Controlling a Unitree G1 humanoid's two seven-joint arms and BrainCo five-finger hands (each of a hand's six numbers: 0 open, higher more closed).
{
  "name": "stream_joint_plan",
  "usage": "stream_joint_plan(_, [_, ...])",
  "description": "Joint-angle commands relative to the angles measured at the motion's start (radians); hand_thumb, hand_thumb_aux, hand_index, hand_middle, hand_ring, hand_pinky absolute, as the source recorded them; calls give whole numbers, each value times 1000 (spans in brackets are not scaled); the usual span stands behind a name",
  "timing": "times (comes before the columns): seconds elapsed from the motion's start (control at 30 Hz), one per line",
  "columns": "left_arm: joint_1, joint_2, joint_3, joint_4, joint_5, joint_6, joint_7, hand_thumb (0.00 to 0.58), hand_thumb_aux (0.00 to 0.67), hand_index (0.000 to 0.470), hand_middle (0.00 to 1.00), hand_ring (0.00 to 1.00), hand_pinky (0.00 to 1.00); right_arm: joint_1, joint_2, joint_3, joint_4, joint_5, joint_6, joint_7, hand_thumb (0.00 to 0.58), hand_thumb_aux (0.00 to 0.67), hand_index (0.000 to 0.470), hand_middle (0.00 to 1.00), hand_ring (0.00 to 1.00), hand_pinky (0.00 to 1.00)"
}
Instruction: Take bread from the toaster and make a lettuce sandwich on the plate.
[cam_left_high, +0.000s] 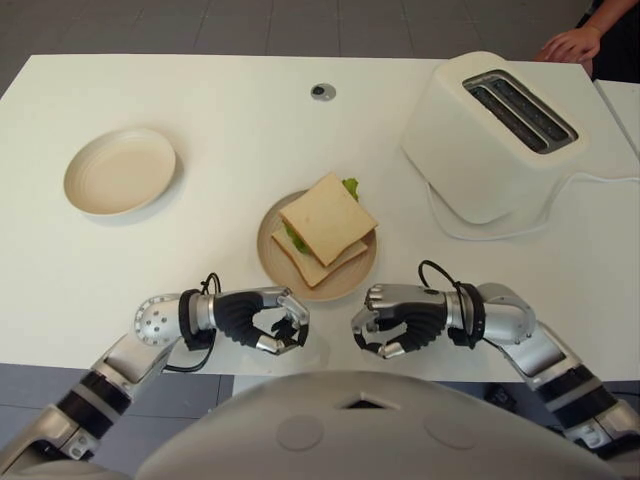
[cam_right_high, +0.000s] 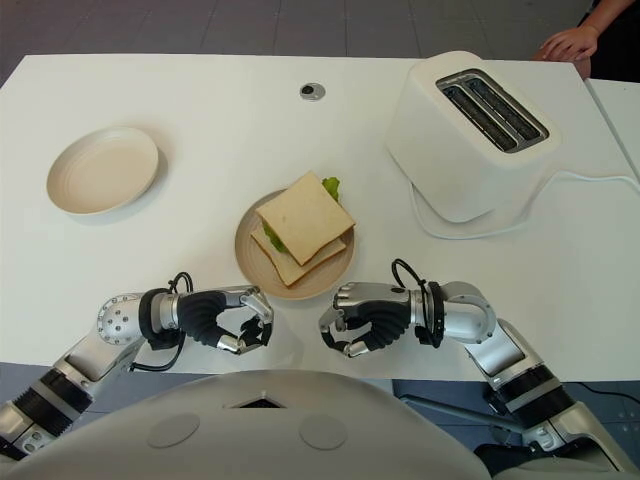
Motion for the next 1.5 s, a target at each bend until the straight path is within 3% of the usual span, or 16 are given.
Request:
stream_joint_plan(0.03, [-64,-107,9,193,267,47,104,580,670,470,1000,1000,1000,-77,84,26,84,-122,19,-44,580,670,470,1000,1000,1000])
stream_joint_plan(0.2, [-298,-261,11,518,719,121,540,580,670,470,1000,1000,1000,-278,296,-51,337,-393,151,-434,580,670,470,1000,1000,1000])
stream_joint_plan(0.33, [-405,-322,32,683,805,137,745,580,670,470,1000,1000,1000,-430,365,-72,593,-512,224,-725,580,670,470,1000,1000,1000])
stream_joint_plan(0.43, [-436,-356,36,788,815,97,809,580,670,470,1000,1000,1000,-463,387,-81,741,-512,185,-842,580,670,470,1000,1000,1000])
stream_joint_plan(0.47, [-428,-362,43,789,791,53,807,580,670,470,671,671,671,-452,384,-90,744,-483,147,-848,580,670,470,1000,1000,1000])
stream_joint_plan(0.5, [-415,-366,54,775,758,3,800,558,539,378,0,0,0,-435,380,-102,728,-438,101,-839,580,670,470,1000,1000,1000])
stream_joint_plan(0.53, [-399,-368,65,748,714,-65,784,456,360,253,0,0,0,-414,374,-118,697,-379,57,-815,580,670,470,949,949,949])
stream_joint_plan(0.57, [-381,-369,76,706,658,-144,763,0,0,0,0,0,0,-391,365,-137,648,-313,15,-789,556,533,374,0,0,0])
stream_joint_plan(0.6, [-363,-376,92,650,577,-213,743,0,0,0,0,0,0,-366,359,-170,579,-232,-8,-768,506,431,302,0,0,0])
stream_joint_plan(0.63, [-348,-392,113,589,467,-261,717,0,0,0,0,0,0,-349,357,-210,505,-163,-21,-768,66,39,28,0,0,0])
stream_joint_plan(0.67, [-340,-415,142,540,365,-290,704,0,0,0,0,0,0,-336,361,-255,437,-119,-26,-785,0,0,0,0,0,0])
stream_joint_plan(0.77, [-383,-505,290,556,245,-297,789,0,0,0,0,0,0,-328,413,-376,345,-100,0,-899,0,0,0,0,0,0])
stream_joint_plan(0.93, [-423,-595,454,705,247,-221,920,0,0,0,0,0,0,-327,494,-434,473,-110,105,-992,0,0,0,0,0,0])
stream_joint_plan(1.07, [-405,-635,474,690,256,-221,892,0,0,0,0,0,0,-314,534,-439,461,-83,93,-976,0,0,0,0,0,0])
stream_joint_plan(1.3, [-414,-694,515,682,413,-126,1036,0,0,0,0,0,0,-315,579,-446,448,-32,66,-946,0,0,0,0,0,0])
stream_joint_plan(1.5, [-415,-728,524,693,404,-146,1020,0,0,0,0,0,0,-304,608,-442,456,-28,49,-939,0,0,0,0,0,0])
